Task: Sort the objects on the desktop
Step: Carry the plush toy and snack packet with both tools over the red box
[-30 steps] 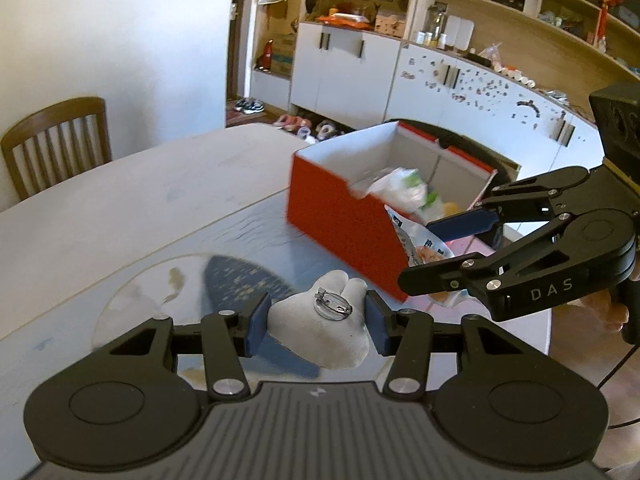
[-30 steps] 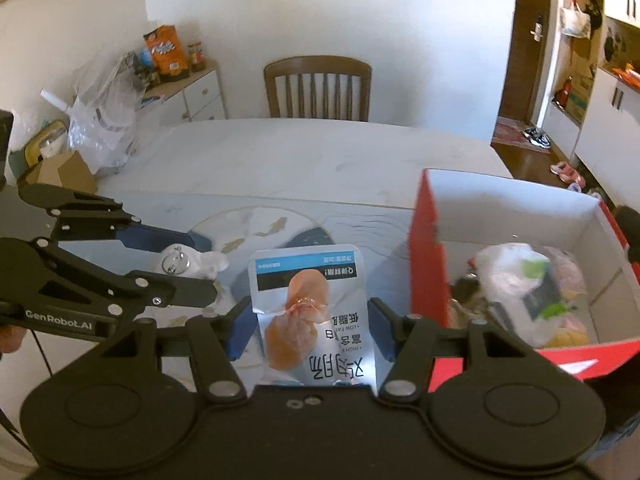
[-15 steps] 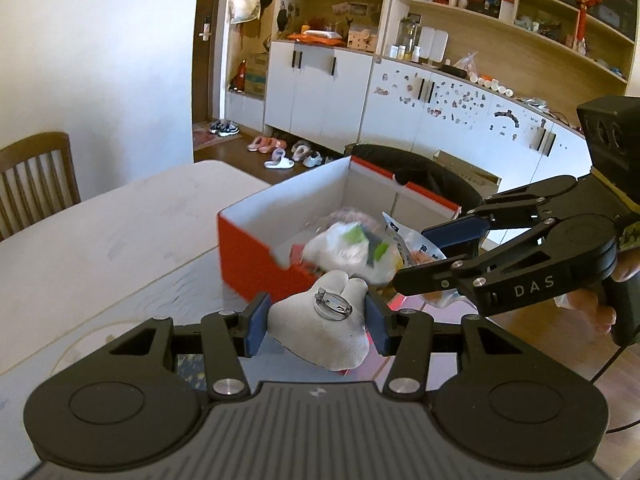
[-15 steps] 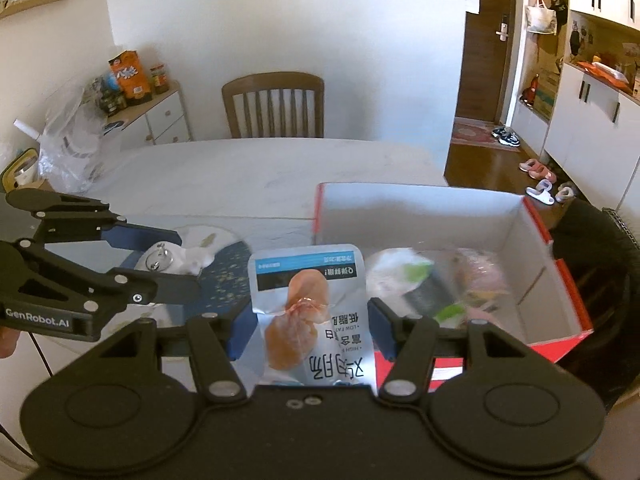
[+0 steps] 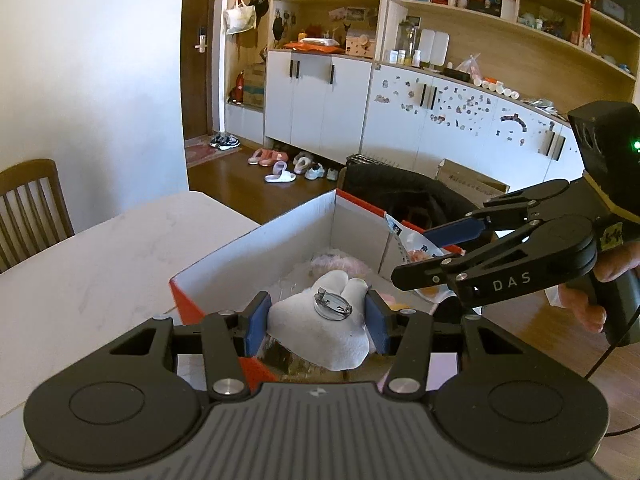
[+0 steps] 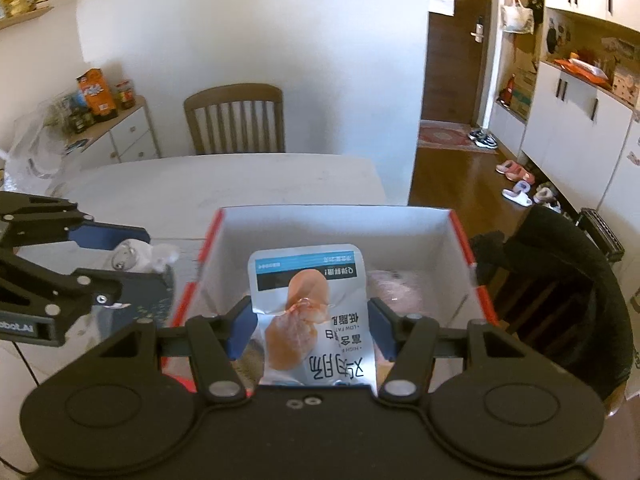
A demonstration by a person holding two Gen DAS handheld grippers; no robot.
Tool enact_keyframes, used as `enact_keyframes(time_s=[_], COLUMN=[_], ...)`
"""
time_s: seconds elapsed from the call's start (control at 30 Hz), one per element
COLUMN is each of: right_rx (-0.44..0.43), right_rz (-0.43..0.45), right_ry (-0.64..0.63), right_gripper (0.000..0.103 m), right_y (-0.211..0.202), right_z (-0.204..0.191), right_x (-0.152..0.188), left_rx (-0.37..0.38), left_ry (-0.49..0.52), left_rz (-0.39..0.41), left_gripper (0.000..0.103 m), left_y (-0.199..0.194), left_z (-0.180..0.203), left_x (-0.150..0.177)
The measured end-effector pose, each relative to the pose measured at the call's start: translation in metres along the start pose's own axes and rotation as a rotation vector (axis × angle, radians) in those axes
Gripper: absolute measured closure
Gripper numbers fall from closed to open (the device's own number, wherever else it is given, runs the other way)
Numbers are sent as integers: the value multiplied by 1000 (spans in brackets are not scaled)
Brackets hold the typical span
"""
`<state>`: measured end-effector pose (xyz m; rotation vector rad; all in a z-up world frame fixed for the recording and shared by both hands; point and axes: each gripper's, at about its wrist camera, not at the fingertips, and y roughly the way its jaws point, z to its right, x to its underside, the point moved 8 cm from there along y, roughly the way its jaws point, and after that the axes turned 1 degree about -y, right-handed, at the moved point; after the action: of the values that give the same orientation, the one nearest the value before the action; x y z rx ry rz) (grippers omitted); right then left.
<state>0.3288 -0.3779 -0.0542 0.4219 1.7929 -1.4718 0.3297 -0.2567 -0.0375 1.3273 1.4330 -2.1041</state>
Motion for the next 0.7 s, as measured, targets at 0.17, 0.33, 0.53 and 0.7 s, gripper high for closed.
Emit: enact_keyframes(time_s=[0.17,0.33,0.53,0.7], right_rx=[7,12,12,12], right_rz=[-6,-13,-38,-69], right_ry=[3,-12,-10,-13], right_gripper=[44,44,44,44], right_y=[12,26,44,60], right_z=[20,34,47,54], right_x=[-4,-7,-2,7], left_rx=[-24,-46,-57,-68], left_ry=[1,12,32,86], left_rz=[-18,-47,-96,-138], left_gripper=[54,54,54,54], left_y=[25,55,94,124], left_z=[0,1,1,5], left_x=[-14,-24,-31,-34])
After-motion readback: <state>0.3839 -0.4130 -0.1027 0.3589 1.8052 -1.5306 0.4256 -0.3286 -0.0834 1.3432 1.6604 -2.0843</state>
